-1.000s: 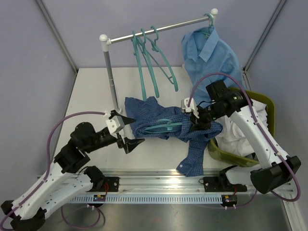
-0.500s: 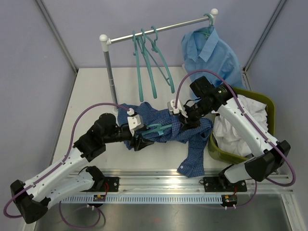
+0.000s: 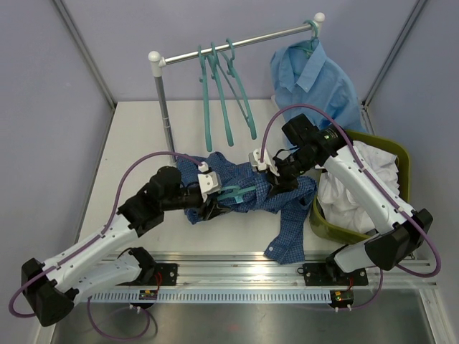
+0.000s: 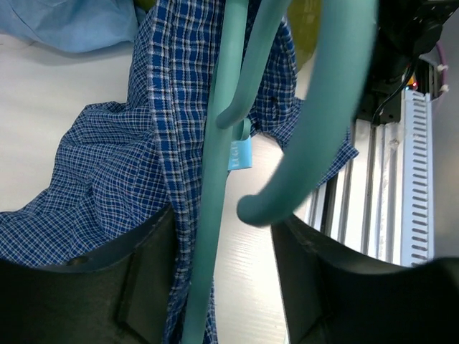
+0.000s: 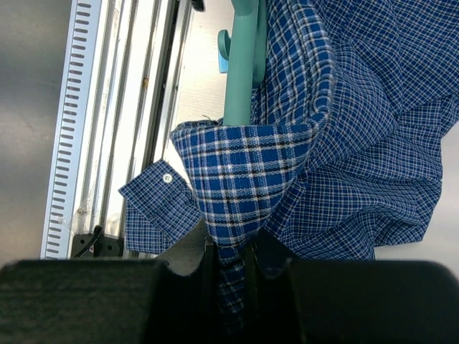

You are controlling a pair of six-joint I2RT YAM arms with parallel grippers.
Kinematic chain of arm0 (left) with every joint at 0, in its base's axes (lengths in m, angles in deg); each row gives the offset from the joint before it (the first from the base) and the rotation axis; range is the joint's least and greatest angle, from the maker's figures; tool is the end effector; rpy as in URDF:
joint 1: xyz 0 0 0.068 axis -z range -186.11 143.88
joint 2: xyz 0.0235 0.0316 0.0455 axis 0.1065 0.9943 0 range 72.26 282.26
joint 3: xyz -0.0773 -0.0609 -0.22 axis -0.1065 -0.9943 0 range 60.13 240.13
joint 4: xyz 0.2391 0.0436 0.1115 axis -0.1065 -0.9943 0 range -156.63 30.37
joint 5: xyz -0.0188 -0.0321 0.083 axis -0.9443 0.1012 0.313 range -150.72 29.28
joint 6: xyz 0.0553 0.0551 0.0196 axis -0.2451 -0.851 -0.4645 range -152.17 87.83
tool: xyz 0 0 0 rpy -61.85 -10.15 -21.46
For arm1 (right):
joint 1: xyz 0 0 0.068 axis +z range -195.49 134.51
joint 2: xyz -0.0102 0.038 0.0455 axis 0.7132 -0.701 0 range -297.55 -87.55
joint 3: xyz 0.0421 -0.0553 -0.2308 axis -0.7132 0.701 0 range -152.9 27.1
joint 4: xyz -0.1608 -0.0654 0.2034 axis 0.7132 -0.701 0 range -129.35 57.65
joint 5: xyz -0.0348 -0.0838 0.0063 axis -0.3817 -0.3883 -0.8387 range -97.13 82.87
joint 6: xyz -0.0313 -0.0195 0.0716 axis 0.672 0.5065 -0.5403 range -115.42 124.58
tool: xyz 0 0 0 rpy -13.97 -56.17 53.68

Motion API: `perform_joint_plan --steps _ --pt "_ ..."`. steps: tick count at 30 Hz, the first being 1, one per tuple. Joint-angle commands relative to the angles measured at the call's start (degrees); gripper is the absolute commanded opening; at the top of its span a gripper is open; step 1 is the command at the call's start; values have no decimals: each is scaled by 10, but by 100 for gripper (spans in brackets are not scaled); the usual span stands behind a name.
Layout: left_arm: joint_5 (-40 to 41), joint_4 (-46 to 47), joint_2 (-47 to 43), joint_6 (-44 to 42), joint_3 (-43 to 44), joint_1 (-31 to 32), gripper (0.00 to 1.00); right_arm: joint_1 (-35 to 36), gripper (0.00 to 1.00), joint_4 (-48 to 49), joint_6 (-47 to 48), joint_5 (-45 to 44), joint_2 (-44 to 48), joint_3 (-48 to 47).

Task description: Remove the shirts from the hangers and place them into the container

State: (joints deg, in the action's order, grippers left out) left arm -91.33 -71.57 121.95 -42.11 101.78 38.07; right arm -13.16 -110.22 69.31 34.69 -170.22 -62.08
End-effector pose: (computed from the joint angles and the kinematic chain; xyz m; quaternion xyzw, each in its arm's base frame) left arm 0.1573 -0.2022 0.2681 0.4942 0.6347 -0.3695 0.4652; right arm 0.2064 0.1856 0.3115 -0.7290 0.5671 0.2960 0.2436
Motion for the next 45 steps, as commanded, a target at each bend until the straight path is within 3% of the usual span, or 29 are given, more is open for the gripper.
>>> perform_joint_plan --steps 1,4,5,6,7,11,15,24,38,42,45 --pt "4 18 8 -15 11 4 51 9 0 -60 14 55 1 -22" --pt "32 14 -4 -17 13 6 58 9 0 -55 8 51 0 -17" --pt "44 17 -13 -13 12 6 67 9 0 -53 7 48 1 -15" --pt "54 24 -23 -12 9 7 86 9 0 -50 3 46 1 -13" --pt "70 30 -50 -10 5 6 94 9 0 -43 0 41 3 -8" --pt "83 34 -111 6 1 6 99 9 0 -36 -5 33 9 -1" --pt "48 10 -146 18 0 6 94 10 0 -36 -6 33 12 2" --pt "-51 -36 -91 -6 12 6 65 10 0 -55 7 48 10 1" --pt "-27 -19 -14 -30 41 6 63 13 0 -47 13 50 20 27" --pt "-37 -20 0 -29 40 7 48 13 0 -55 15 61 17 16" --pt "-41 -21 9 -29 35 6 48 13 0 -70 22 70 13 -3"
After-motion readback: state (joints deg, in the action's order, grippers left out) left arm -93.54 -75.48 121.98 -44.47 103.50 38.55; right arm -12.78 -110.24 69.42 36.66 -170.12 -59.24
